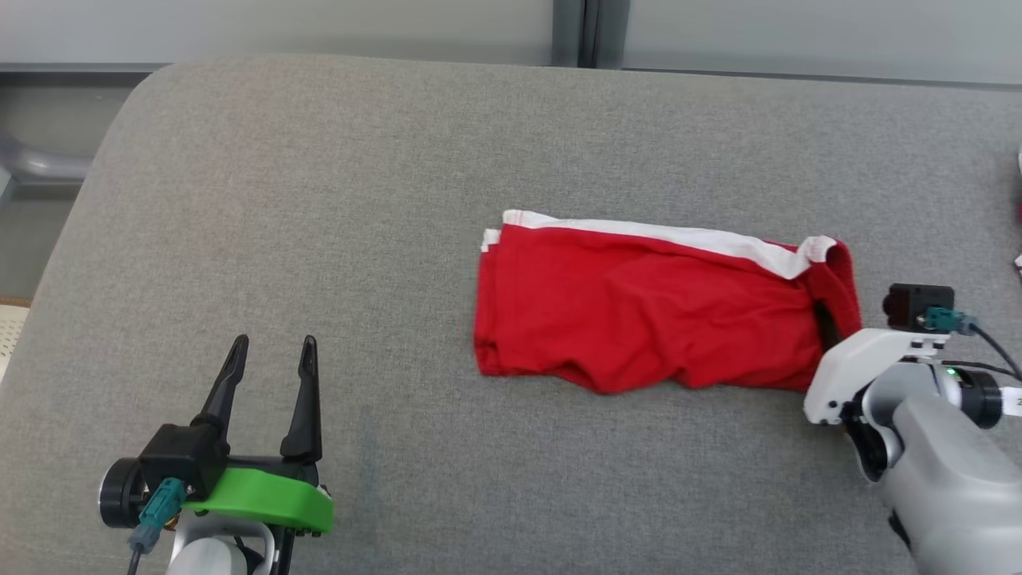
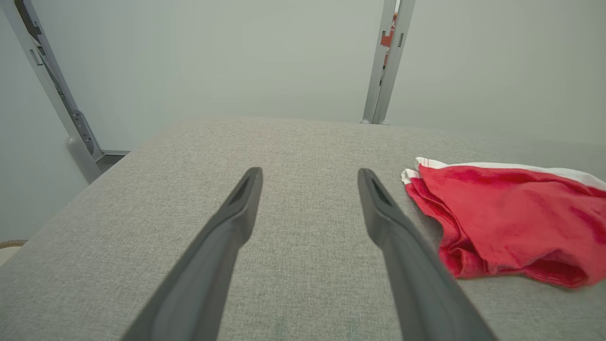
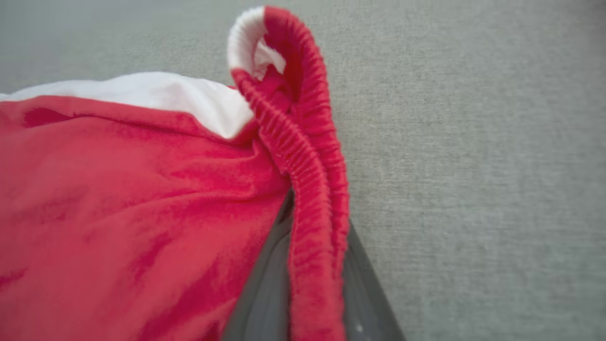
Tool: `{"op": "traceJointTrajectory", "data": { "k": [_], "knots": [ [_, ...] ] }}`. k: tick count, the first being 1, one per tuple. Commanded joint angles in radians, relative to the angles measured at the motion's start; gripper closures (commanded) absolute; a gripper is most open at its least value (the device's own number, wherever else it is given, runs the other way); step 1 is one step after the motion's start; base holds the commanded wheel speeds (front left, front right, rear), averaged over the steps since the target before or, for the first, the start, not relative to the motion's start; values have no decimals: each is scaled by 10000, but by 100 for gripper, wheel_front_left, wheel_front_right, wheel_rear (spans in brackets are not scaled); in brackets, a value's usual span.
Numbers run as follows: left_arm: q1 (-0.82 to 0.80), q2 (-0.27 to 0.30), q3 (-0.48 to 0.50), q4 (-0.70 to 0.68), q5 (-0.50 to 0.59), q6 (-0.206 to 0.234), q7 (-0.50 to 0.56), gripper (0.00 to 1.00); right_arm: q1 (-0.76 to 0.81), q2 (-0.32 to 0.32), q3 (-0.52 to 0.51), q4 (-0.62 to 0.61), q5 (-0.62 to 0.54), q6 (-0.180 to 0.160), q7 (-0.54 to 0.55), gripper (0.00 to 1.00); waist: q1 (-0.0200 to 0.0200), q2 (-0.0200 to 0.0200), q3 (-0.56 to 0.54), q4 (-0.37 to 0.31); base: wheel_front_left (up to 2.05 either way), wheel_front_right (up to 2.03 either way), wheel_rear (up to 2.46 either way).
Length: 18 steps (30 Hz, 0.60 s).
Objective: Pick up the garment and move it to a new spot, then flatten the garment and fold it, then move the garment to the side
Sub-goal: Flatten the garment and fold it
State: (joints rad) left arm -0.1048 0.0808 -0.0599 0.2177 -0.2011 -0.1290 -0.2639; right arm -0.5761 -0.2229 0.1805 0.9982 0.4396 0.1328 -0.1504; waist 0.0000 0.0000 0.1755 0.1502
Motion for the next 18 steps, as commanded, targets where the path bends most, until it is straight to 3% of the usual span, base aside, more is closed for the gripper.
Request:
{"op": "traceJointTrajectory", "data": {
  "k": [1, 7, 11, 18],
  "knots": [
    [105, 8, 42, 3, 2, -32, 4, 0, 146, -346, 41, 55, 174, -41, 45, 100, 0, 0, -187, -161, 0, 0, 0],
    [233, -24, 9, 32, 13, -33, 4, 0, 334, -1563, 171, -67, 660, -35, 137, 100, 0, 0, -405, -268, 0, 0, 0],
    [359, -42, 80, 5, 37, -33, 4, 0, 385, -1908, 377, -300, 947, -34, 330, 100, 0, 0, -491, -368, 0, 0, 0],
    [537, -61, 89, 25, 75, -31, 4, 0, 390, -1583, 941, -1332, 1724, -34, 626, 100, 0, 0, -737, -584, 0, 0, 0]
  ]
}}
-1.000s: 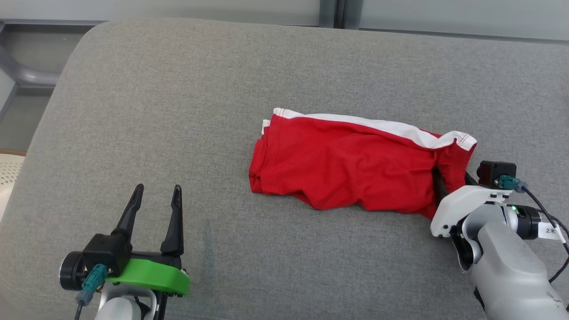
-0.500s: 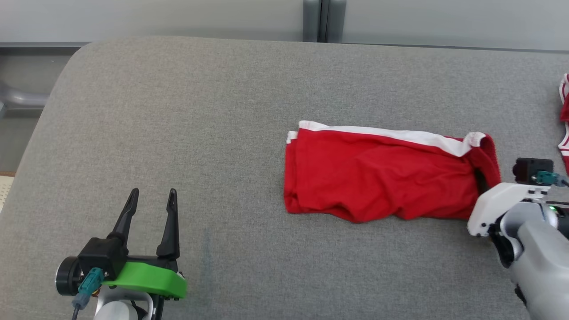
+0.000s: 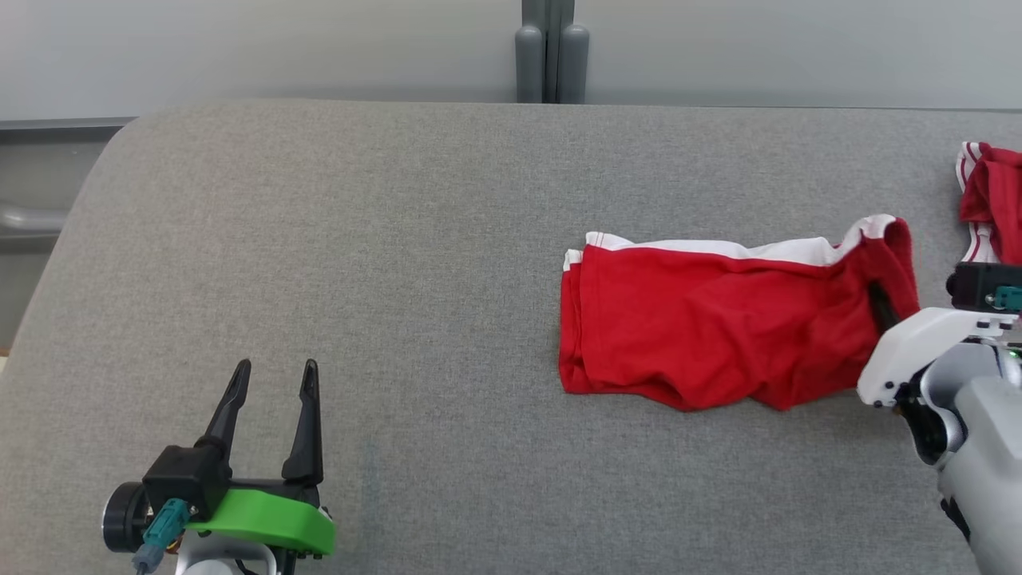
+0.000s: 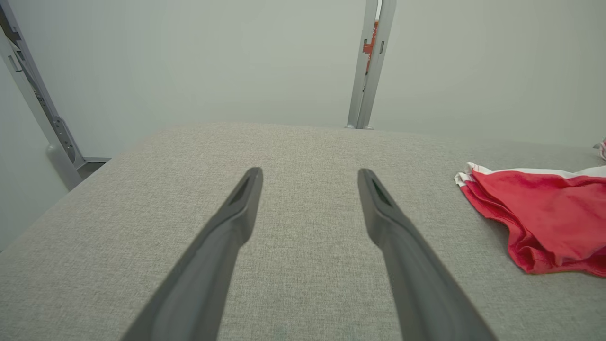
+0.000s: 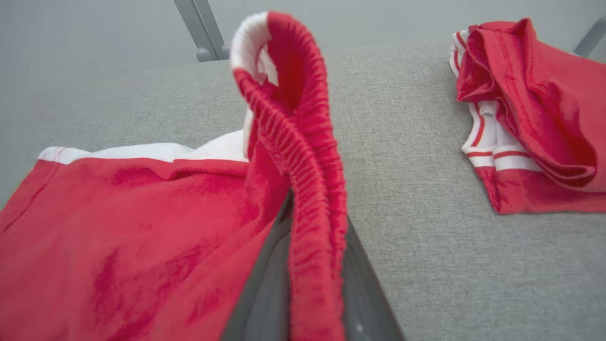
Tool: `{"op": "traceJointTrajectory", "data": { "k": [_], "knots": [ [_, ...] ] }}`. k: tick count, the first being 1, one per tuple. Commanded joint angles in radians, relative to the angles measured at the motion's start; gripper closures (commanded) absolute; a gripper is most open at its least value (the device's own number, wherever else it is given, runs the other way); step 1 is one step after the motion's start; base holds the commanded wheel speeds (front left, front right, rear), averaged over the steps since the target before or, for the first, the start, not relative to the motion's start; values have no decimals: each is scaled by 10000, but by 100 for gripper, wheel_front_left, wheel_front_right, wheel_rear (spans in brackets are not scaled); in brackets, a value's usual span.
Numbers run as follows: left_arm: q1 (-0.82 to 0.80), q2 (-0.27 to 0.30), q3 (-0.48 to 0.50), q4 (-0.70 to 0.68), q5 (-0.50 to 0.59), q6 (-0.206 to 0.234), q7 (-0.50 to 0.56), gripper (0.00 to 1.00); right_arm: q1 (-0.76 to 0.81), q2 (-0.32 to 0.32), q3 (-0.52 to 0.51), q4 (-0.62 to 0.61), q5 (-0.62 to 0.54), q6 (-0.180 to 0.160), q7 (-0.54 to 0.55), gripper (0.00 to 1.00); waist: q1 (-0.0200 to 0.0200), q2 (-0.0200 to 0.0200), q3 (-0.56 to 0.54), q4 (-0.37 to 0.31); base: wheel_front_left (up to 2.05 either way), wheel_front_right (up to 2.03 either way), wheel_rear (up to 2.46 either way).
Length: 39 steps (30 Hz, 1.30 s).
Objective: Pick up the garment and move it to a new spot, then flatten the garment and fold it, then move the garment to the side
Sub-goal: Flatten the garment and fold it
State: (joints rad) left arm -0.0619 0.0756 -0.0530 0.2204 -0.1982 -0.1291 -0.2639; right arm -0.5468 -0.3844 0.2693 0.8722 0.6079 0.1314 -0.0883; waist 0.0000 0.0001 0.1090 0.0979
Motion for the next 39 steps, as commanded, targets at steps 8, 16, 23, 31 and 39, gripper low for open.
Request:
{"op": "traceJointTrajectory", "data": {
  "k": [8, 16, 23, 31, 39],
  "knots": [
    [138, 6, -37, 41, 50, -30, 4, 0, 234, 571, 891, -1622, 888, -19, 599, 100, 0, -1, -235, -146, 0, 0, 0],
    [34, -1, -206, 148, -46, -30, 4, 0, -37, 1468, 1387, -2338, 1261, -17, 1103, 100, 0, -1, -140, 27, 0, 0, 0],
    [-188, -44, -347, 216, -104, -30, 4, 0, -467, 2375, 1516, -1772, 959, -16, 1149, 100, 0, -1, 85, 351, 0, 0, 0],
    [-346, -116, -531, 318, -144, -30, 4, 0, -1011, 2904, 1299, -441, 527, -16, 620, 25, 0, -1, 199, 625, 0, 0, 0],
    [-192, -114, -306, 295, -55, -30, 4, 0, -1197, 2810, 1364, -213, 365, -16, -465, 0, 0, -1, 4, 377, 0, 0, 0]
  ]
}}
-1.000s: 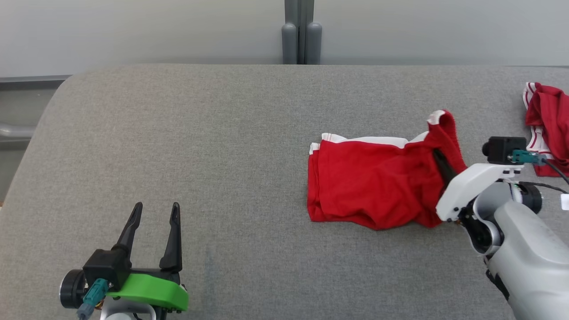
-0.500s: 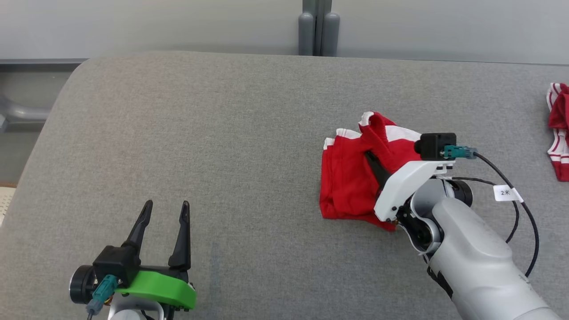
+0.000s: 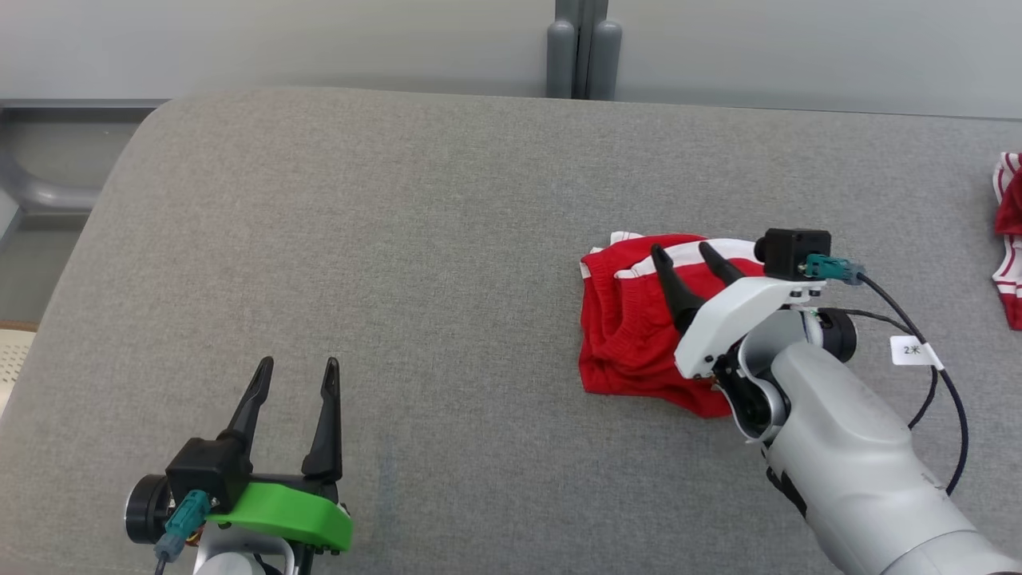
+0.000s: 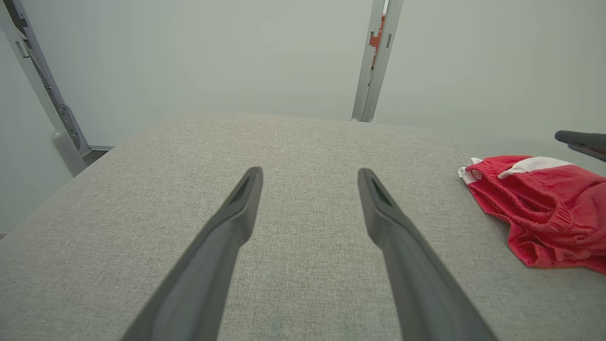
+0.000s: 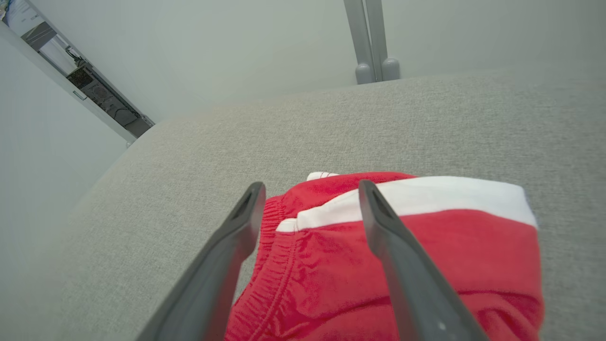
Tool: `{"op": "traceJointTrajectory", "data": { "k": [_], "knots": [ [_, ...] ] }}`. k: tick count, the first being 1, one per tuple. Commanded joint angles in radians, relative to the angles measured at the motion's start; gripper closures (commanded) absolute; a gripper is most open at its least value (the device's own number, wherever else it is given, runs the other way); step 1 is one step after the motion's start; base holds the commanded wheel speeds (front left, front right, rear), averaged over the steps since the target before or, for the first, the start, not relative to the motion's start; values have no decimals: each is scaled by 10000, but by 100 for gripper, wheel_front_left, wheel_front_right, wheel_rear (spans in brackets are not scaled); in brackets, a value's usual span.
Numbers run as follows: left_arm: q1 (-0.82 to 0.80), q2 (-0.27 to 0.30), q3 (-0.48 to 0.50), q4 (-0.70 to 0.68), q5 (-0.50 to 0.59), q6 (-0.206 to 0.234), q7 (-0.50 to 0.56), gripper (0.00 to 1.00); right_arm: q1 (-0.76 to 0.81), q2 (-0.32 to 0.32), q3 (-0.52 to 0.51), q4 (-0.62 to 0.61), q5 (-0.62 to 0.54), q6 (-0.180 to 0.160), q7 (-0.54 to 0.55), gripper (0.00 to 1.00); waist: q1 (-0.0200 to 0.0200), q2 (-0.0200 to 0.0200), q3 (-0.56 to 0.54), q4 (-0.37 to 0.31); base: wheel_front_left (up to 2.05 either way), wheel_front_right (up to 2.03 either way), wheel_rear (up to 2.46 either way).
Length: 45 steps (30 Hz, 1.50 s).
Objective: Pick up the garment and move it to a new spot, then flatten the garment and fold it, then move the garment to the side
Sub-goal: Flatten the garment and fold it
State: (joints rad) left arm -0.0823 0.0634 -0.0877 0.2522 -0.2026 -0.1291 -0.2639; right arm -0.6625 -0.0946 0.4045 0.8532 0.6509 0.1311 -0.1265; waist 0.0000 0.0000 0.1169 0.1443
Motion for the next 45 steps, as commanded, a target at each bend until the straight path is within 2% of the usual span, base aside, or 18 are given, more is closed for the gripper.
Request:
{"op": "traceJointTrajectory", "data": {
  "k": [1, 9, 15, 22, 28, 36, 45],
  "knots": [
    [32, 14, 56, -36, 10, -30, 4, 0, -3, -172, -4, -138, -52, -12, -349, 0, 0, 0, -121, -142, 0, 0, 0],
    [248, 98, 289, -134, 116, -30, 4, 0, 841, -1116, -326, -1352, -422, -12, -1328, 0, 0, 0, -445, -606, 0, 0, 0],
    [414, 125, 541, -251, 200, -30, 4, 0, 2238, -1526, -1457, -3401, -1266, -12, -1383, 0, 0, 0, -565, -992, 0, 0, 0],
    [507, 111, 765, -381, 318, -30, 4, 0, 4297, -1253, -2729, -5962, -2548, -12, -1388, 0, 0, 0, -677, -1328, 0, 0, 0],
    [567, 121, 941, -454, 406, -30, 4, 0, 5629, -805, -3332, -7350, -3295, -12, -1390, 0, 0, 0, -767, -1465, 0, 0, 0],
    [710, 184, 1132, -509, 489, -30, 4, 0, 6763, -294, -3495, -8174, -3694, -12, -1390, 0, 0, 0, -971, -1521, 0, 0, 0],
    [895, 153, 1176, -552, 544, -30, 5, 0, 7243, -25, -3631, -8287, -3905, -12, -1391, 0, 0, 0, -1154, -1485, 0, 0, 0]
  ]
}}
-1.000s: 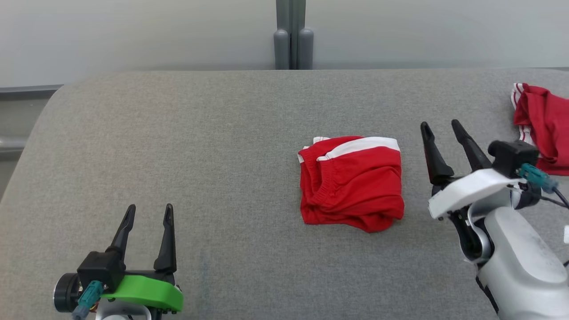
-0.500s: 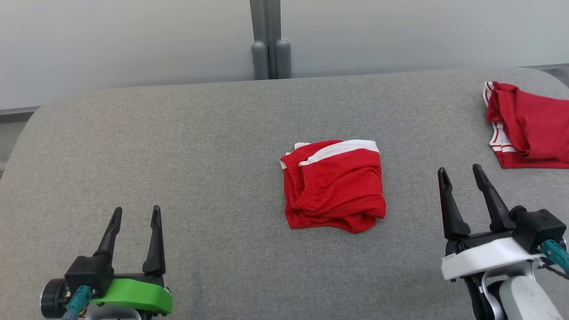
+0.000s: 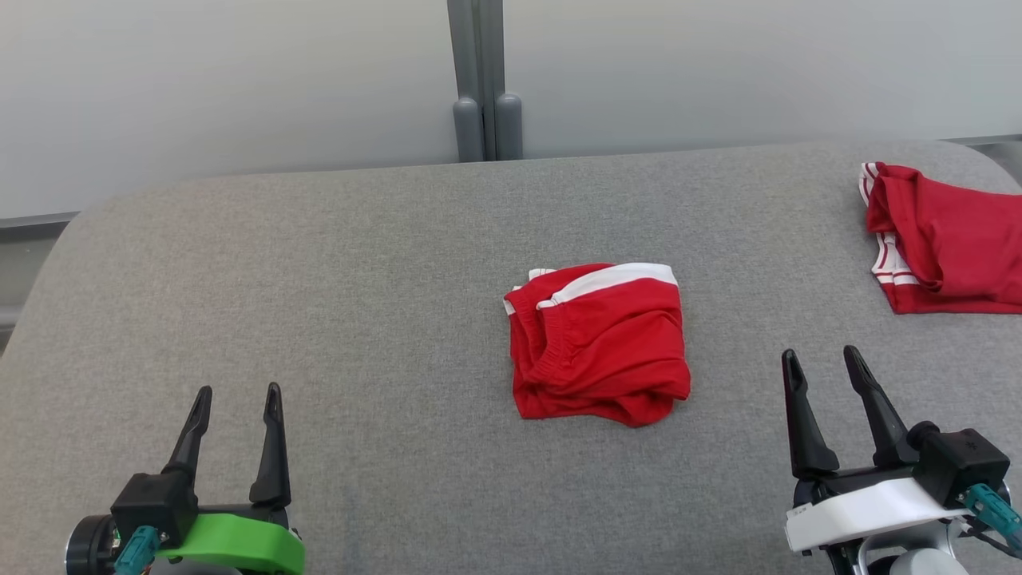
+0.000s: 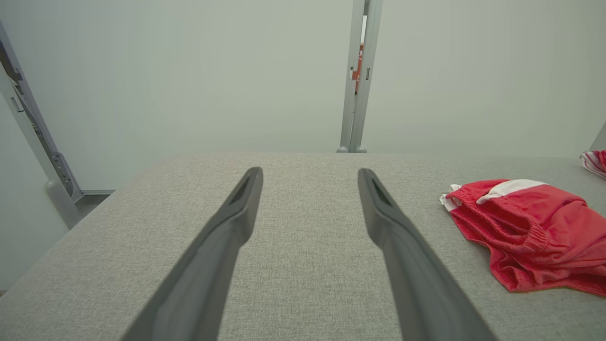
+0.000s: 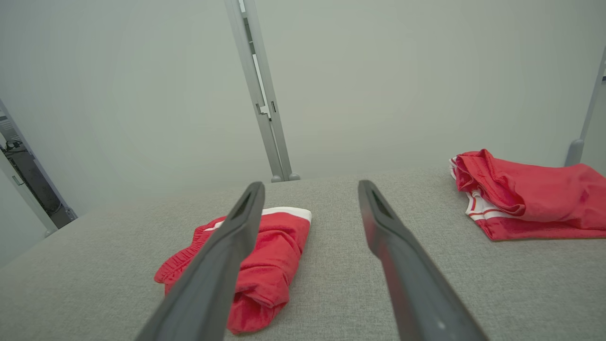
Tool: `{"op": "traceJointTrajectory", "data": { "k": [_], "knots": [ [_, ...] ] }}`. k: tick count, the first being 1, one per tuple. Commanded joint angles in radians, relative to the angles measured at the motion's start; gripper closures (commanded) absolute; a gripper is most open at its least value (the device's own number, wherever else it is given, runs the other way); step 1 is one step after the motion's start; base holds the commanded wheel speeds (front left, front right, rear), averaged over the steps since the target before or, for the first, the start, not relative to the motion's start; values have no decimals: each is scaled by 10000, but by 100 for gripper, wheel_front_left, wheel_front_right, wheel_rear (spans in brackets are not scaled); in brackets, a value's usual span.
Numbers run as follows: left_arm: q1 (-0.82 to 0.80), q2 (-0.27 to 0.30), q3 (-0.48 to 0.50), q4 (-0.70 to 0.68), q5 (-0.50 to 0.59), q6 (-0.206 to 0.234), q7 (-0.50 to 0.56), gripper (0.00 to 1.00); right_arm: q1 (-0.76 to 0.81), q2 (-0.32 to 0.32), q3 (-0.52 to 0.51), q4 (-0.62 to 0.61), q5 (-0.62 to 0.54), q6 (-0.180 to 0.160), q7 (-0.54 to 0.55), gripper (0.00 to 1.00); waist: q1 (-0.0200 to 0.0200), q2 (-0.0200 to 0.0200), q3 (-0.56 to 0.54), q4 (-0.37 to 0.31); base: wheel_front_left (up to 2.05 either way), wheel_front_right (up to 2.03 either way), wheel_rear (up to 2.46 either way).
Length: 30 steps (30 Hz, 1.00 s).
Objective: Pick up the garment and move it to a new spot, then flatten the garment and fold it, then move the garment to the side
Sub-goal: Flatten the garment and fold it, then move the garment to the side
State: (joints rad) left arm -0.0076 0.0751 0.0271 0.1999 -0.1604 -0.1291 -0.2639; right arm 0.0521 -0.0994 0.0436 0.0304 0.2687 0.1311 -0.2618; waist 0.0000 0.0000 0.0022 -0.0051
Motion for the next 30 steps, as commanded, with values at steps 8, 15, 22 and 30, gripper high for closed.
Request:
{"op": "traceJointTrajectory", "data": {
  "k": [8, 15, 22, 30],
  "knots": [
    [207, 22, 17, -35, 137, -31, 5, 0, 157, 84, -65, -53, -158, -12, -38, 0, 0, 0, -42, 37, 0, 0, 0],
    [268, 22, 16, -68, 135, -31, 5, 0, 130, 107, -60, -9, -176, -12, -38, 0, 0, 0, -35, 6, 0, 0, 0],
    [252, 75, -21, -63, 136, -31, 5, 0, 112, 128, -69, 47, -171, -12, -38, 0, 0, 0, -20, -19, 0, 0, 0],
    [177, 87, -27, -19, 131, -31, 5, 0, 89, 145, -82, 70, -175, -12, -38, 0, 0, 0, -19, -1, 0, 0, 0]
  ]
}}
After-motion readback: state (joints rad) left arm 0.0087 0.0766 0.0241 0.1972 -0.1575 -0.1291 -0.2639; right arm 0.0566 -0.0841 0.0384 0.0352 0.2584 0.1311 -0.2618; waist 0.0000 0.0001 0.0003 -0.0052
